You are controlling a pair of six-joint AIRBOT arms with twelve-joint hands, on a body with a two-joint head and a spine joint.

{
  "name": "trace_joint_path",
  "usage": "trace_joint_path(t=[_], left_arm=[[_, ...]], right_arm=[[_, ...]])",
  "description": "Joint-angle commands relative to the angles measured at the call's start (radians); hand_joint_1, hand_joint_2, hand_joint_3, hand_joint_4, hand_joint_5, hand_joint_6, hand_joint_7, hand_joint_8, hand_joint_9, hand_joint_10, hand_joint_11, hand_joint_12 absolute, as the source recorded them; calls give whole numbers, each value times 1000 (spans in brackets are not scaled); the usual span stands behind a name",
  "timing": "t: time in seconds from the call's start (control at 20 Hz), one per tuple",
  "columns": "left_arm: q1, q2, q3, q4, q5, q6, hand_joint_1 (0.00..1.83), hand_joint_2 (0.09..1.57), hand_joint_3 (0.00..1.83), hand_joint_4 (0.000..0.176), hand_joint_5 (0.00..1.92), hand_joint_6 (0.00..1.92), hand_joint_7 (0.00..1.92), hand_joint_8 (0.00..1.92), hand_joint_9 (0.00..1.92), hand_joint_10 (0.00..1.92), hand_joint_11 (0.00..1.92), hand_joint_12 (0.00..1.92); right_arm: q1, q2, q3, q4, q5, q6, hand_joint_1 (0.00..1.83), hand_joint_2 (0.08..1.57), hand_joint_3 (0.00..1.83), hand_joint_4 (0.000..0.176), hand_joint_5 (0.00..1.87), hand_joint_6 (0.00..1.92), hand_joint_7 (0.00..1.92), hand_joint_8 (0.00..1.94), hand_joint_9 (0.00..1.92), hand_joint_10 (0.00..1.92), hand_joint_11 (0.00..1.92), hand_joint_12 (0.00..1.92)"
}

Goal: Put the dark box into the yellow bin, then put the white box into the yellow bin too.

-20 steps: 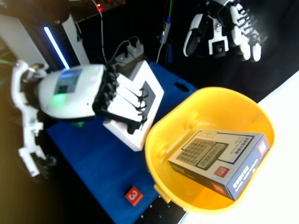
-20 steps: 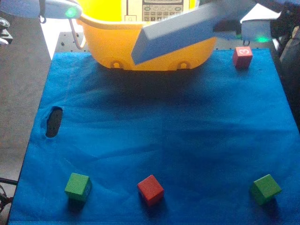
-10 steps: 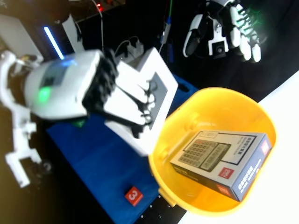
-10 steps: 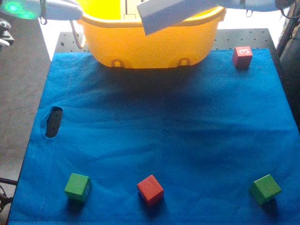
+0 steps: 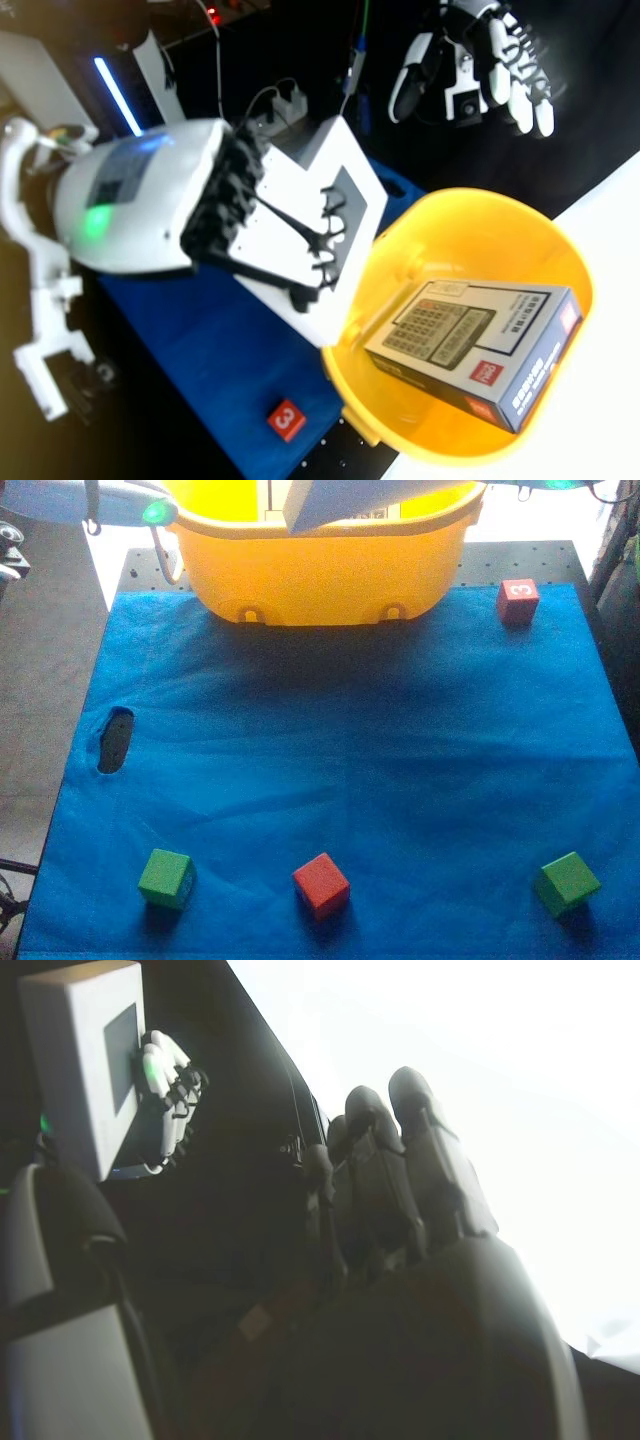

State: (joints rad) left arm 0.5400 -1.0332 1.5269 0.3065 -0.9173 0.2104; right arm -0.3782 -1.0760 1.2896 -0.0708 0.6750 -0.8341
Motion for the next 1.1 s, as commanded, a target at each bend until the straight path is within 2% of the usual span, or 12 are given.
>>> trace_joint_path(t=[0.0, 0.1, 0.15, 0.2, 0.25, 0.5, 0.55, 0.6, 0.7, 0.8, 0.95, 1.05], left_arm=[[-12, -8, 2, -51, -109, -4, 1093, 821, 0, 38, 376, 1, 391, 0, 448, 2, 270, 138], [-12, -10, 2, -51, -111, -4, 1109, 817, 0, 33, 393, 7, 416, 9, 461, 6, 270, 132], [-12, -10, 2, -51, -112, -4, 1108, 823, 0, 20, 396, 7, 420, 10, 463, 6, 266, 129], [-12, -10, 1, -51, -113, -4, 1113, 822, 0, 17, 404, 10, 429, 12, 470, 9, 268, 128], [-12, -10, 1, -51, -114, -4, 1111, 821, 0, 19, 400, 7, 422, 8, 469, 7, 268, 127], [-11, -10, 0, -51, -113, -4, 1105, 850, 11, 43, 387, 2, 393, 0, 421, 0, 255, 112], [-11, -11, 0, -51, -112, -4, 1119, 847, 8, 36, 373, 0, 393, 0, 420, 1, 255, 109], [-11, -11, 0, -51, -115, -4, 1155, 856, 10, 15, 373, 1, 416, 9, 429, 5, 264, 110], [-11, -12, 0, -51, -117, -4, 1137, 886, 8, 14, 365, 0, 435, 0, 439, 0, 271, 85], [-11, -14, 0, -51, -116, -4, 1113, 877, 2, 27, 369, 3, 463, 11, 432, 0, 280, 85], [-11, -19, 1, -51, -116, -4, 1139, 882, 2, 31, 373, 3, 441, 0, 423, 4, 273, 77], [-11, -19, 0, -51, -118, -4, 1148, 879, 1, 37, 365, 0, 422, 0, 424, 3, 255, 66]], right_arm=[[20, -4, 8, 21, 119, 0, 1252, 1052, 1, 1, 1187, 573, 1073, 908, 1213, 266, 909, 1082], [27, -9, 25, 30, 119, 0, 1255, 1041, 5, 4, 1194, 550, 1116, 842, 1221, 278, 885, 1125], [31, -11, 29, 31, 119, 0, 1257, 1045, 0, 0, 1154, 612, 1148, 799, 1258, 267, 949, 1065], [34, -14, 33, 36, 119, 0, 1368, 1041, 0, 0, 1106, 676, 1139, 697, 1136, 803, 960, 1019], [36, -17, 37, 39, 119, 0, 1389, 1044, 1, 0, 1061, 758, 1140, 666, 1106, 920, 973, 999], [43, -18, 36, 43, 119, 0, 1393, 1051, 0, 0, 1022, 800, 1128, 664, 1102, 964, 1028, 947], [46, -18, 37, 43, 119, 0, 1390, 1056, 2, 0, 1020, 836, 1109, 699, 1075, 975, 1014, 920], [52, -18, 40, 43, 119, 0, 1389, 1058, 1, 0, 1033, 820, 1096, 716, 1067, 988, 1010, 916], [62, -21, 43, 43, 119, -1, 1389, 1060, 1, 0, 1022, 857, 1088, 687, 1076, 994, 1017, 918], [65, -29, 48, 43, 119, -3, 1391, 1053, 0, 0, 1014, 879, 1119, 639, 1102, 939, 1014, 889], [65, -48, 64, 45, 119, -3, 1391, 1051, 1, 0, 1039, 840, 1115, 626, 1099, 956, 1044, 893], [65, -61, 78, 54, 119, -3, 1386, 1064, 0, 0, 1017, 930, 1080, 652, 1072, 974, 1043, 866]])
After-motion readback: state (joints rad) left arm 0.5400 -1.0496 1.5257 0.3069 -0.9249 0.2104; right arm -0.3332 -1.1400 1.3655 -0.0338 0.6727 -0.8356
